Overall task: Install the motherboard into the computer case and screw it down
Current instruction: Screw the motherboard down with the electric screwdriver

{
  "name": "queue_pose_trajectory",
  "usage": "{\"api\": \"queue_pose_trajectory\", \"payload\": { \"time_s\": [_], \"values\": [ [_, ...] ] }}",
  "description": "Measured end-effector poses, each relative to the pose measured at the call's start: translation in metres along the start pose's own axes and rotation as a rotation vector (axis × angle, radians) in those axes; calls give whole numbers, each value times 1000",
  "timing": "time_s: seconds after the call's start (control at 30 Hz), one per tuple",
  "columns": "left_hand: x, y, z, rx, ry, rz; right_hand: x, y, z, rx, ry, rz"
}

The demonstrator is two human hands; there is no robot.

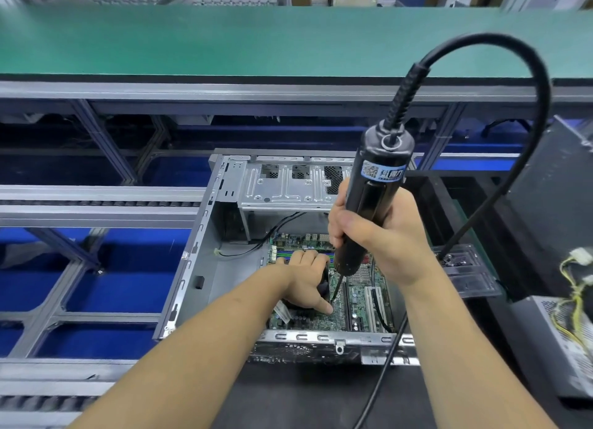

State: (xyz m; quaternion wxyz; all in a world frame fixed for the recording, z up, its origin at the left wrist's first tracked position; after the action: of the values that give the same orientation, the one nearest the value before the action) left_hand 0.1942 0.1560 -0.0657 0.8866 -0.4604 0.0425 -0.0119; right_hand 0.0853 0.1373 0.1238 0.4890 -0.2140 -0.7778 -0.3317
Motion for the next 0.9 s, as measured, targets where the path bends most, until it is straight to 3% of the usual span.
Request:
{"api": "queue_pose_trajectory", "payload": {
  "time_s": [0.9],
  "values": [
    [-5, 1, 0, 86, -14, -112, -15, -2, -7, 64, 30, -93]
  ]
}}
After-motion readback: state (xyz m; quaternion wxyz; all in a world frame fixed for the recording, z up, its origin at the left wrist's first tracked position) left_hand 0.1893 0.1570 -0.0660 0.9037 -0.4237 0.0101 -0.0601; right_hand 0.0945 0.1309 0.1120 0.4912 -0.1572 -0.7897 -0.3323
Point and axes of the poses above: each hand's wrist, its own z-axis away from the middle knuckle, its own y-axis out of the palm, x = y × z, the point moved 6 cm from there along -z, towards the middle knuckle, and after that the axes turned 15 degrees about -z, right-handed, at the moved point
